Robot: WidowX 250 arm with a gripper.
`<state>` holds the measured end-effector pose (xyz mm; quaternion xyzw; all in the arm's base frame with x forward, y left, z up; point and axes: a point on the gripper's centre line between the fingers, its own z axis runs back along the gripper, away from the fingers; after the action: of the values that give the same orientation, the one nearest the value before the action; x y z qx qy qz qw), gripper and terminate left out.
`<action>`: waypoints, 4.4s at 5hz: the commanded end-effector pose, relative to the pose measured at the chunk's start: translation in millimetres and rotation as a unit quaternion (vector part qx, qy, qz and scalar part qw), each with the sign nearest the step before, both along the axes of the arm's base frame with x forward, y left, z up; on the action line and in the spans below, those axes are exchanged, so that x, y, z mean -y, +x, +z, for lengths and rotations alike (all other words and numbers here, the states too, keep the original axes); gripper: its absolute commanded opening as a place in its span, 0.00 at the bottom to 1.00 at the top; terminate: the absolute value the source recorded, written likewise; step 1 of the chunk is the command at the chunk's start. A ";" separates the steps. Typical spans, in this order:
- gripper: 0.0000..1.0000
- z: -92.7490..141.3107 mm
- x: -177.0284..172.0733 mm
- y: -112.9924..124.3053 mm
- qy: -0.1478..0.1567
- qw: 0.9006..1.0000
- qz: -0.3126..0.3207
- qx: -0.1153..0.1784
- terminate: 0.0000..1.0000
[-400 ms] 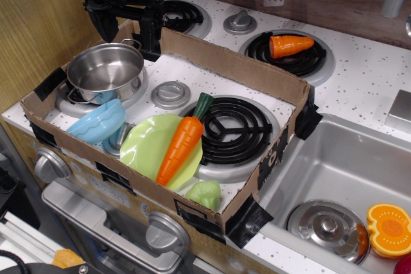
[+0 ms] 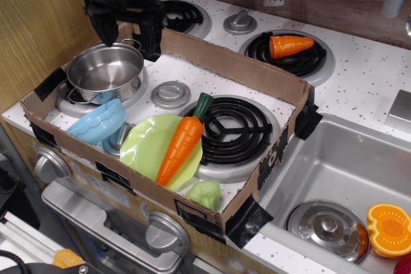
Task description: Take carrot off plate
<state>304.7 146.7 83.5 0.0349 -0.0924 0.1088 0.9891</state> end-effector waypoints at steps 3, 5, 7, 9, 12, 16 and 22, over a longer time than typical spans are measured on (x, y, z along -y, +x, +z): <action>1.00 43.9 61.0 -48.1 0.058 0.984 -0.128 0.107 0.00; 1.00 15.1 98.1 -69.0 0.045 0.984 -0.131 0.116 0.00; 1.00 -14.6 106.4 -52.2 0.047 0.988 -0.111 0.092 0.00; 1.00 -40.5 101.3 -46.6 0.052 0.991 -0.090 0.087 0.00; 0.00 -64.0 97.2 -52.3 0.051 0.992 -0.066 0.097 0.00; 0.00 -14.0 105.0 -33.3 -0.018 0.996 -0.055 0.074 0.00; 0.00 -2.7 114.0 59.2 0.104 0.740 -0.665 -0.016 0.00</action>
<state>365.0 37.6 68.3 0.0570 -0.0747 -0.5936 0.7992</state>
